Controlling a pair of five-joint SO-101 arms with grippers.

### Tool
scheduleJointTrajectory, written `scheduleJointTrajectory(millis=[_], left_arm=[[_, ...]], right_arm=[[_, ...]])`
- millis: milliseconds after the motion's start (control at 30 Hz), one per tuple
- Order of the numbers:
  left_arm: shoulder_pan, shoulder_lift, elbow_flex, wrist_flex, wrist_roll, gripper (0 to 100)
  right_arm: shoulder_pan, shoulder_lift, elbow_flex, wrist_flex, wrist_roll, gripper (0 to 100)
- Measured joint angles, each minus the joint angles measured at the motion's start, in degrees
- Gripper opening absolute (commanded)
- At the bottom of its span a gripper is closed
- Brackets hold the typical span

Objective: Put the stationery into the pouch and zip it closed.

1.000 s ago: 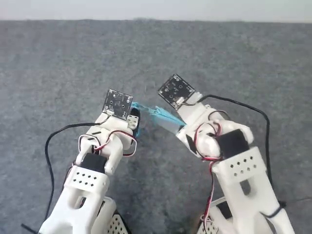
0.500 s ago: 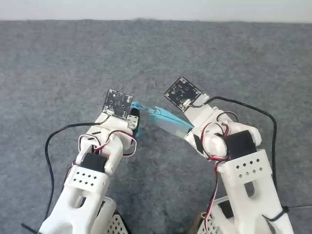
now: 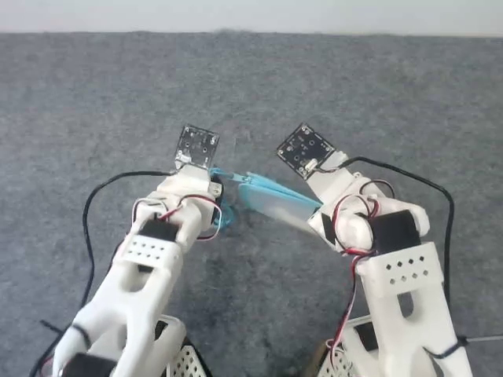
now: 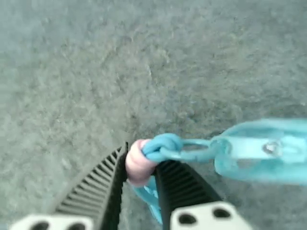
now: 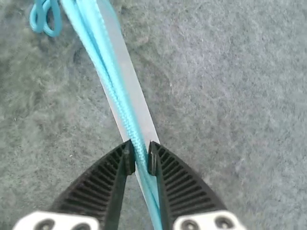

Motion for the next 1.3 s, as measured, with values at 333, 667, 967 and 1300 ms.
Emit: scheduleJointTrajectory(millis=[333,667,967,1300], left_arm=[[-0.26,12.04,-6.51,0.0,0.0,1],[-0.18,17.41,-10.73,0.09,0.0,1],[-0.18,17.49,-10.73,0.7,0.0,1],[-1.41,18.9,-10.73,1.32,0.0,1]], right_arm=[[2.55,-0.44,1.14,-0.26,1.23,0.6],[7.65,-0.44,1.14,-0.35,3.78,0.6],[8.7,1.14,-1.05,0.62,3.34,5.6],[-12.75,11.96,-16.7,7.74,-3.87,25.8]])
